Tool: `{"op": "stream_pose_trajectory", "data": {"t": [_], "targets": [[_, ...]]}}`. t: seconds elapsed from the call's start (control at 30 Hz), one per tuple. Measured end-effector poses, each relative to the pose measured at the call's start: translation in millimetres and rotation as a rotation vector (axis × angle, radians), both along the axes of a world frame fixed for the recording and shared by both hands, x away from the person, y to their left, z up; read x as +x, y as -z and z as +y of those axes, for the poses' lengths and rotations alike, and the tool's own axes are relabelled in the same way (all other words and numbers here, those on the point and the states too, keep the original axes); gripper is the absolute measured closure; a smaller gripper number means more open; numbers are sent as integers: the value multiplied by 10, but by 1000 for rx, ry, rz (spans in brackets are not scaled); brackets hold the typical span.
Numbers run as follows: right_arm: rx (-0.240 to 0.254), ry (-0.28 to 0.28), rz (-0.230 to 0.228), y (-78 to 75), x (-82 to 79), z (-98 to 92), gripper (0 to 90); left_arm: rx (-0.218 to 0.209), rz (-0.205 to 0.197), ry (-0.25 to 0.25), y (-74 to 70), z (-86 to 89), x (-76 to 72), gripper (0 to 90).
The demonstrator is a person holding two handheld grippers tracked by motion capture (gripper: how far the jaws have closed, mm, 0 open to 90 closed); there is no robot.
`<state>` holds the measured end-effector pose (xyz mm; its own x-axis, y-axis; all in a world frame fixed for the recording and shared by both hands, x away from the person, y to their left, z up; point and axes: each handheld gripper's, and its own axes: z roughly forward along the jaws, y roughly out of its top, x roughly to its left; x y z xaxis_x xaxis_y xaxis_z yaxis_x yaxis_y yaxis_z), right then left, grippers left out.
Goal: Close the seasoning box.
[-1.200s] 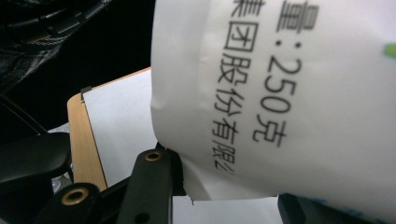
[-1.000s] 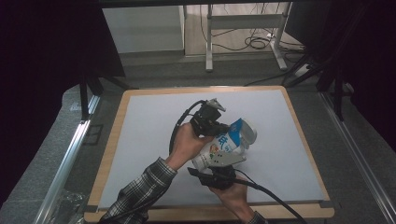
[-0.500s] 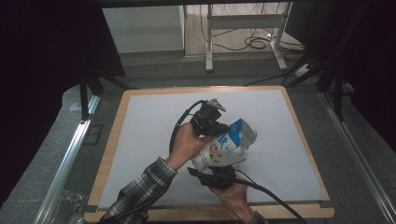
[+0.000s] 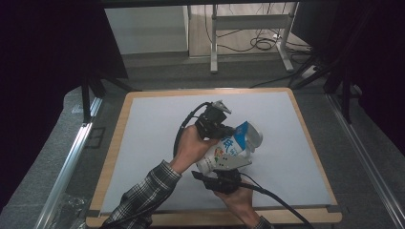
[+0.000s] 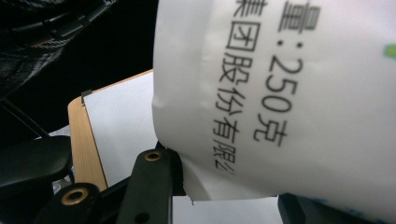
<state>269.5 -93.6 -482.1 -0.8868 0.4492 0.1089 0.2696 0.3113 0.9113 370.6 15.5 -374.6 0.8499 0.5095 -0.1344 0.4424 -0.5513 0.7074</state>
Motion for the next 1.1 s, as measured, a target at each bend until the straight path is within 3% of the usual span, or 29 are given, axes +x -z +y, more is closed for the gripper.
{"op": "stream_pose_trajectory", "data": {"t": [1.1], "targets": [[8,1,-5,-17,2,0,650,7,-1,-2,-37,-27,4,899]]}}
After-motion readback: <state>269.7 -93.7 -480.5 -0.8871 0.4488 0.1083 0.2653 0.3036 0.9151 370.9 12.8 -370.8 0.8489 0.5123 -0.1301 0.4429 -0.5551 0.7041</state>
